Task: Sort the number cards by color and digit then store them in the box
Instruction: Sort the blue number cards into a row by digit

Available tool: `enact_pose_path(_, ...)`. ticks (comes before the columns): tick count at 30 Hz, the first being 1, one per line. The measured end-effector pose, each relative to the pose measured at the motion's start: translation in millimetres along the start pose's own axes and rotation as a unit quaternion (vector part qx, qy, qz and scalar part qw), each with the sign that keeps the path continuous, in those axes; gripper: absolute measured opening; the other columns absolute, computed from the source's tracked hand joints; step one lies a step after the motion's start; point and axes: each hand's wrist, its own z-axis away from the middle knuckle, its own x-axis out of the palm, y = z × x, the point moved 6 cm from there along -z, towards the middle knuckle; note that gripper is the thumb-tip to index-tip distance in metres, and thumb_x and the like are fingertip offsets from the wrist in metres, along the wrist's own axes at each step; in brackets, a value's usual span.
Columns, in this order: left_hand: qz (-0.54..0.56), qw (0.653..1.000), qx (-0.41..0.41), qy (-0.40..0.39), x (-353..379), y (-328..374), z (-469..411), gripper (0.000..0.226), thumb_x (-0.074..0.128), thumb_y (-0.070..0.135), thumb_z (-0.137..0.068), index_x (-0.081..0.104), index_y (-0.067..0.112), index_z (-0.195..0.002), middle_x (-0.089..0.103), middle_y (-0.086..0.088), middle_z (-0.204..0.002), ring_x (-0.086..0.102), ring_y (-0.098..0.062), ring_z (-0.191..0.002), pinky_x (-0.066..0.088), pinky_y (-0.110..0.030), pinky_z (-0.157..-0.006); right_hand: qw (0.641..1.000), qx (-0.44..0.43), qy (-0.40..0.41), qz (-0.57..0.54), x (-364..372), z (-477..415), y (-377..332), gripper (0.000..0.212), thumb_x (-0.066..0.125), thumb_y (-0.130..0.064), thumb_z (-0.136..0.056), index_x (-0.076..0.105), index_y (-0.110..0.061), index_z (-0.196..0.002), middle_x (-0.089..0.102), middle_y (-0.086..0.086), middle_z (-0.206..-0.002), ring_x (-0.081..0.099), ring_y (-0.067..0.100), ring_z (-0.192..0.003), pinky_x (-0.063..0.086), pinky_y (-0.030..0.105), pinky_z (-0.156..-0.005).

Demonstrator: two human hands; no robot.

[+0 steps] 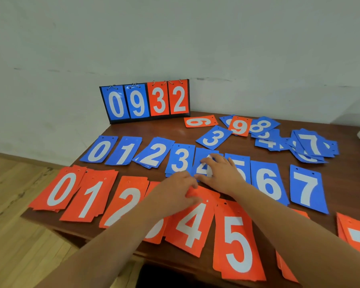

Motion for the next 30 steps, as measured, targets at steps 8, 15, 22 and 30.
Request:
enact_pose_path(8, -0.111, 0.992, 0.039, -0.041, 24, 13, 34, 0.064, 0.058, 0.053, -0.092, 0.043, 0.024, -0.147, 0.037, 0.002, -0.146, 0.031, -0.016, -0.135, 0.033, -0.031, -0.107, 0.999, 0.015, 0.027, 0.013, -9, 6, -11, 0.061, 0.055, -0.063, -0.087, 0.054, -0.02, -0.131, 0.043, 0.005, -0.142, 0.037, 0.021, -0.136, 0.007, 0.051, -0.119)
enact_pose_path(15, -0.071, 0.997, 0.024, -0.008, 9, 17, 31, 0.064, 0.058, 0.057, -0.089, 0.043, 0.024, -0.142, 0.039, 0.003, -0.14, 0.033, -0.015, -0.131, 0.036, -0.031, -0.103, 0.996, 0.018, 0.068, -0.046, -39, 25, -8, 0.056, 0.053, -0.053, -0.093, 0.053, -0.015, -0.134, 0.042, 0.005, -0.147, 0.035, 0.019, -0.139, 0.011, 0.049, -0.121)
enact_pose_path(22, 0.037, 0.996, -0.029, 0.074, -33, 19, -63, 0.037, 0.059, 0.036, -0.095, 0.056, 0.017, -0.126, 0.052, -0.002, -0.126, 0.046, -0.017, -0.121, 0.04, -0.028, -0.095, 0.994, 0.077, 0.072, -0.036, -87, 23, 52, 0.054, 0.055, -0.05, -0.092, 0.052, -0.013, -0.132, 0.047, 0.007, -0.134, 0.05, 0.026, -0.119, 0.041, 0.046, -0.104)
enact_pose_path(30, 0.028, 0.987, -0.138, 0.082, -31, -4, -200, 0.036, 0.065, 0.03, -0.09, 0.058, 0.006, -0.116, 0.062, -0.011, -0.114, 0.06, -0.028, -0.107, 0.051, -0.037, -0.082, 0.991, 0.129, 0.04, 0.004, -86, -29, 114, 0.041, 0.054, -0.036, -0.093, 0.051, -0.009, -0.124, 0.048, 0.011, -0.124, 0.052, 0.028, -0.109, 0.046, 0.043, -0.095)
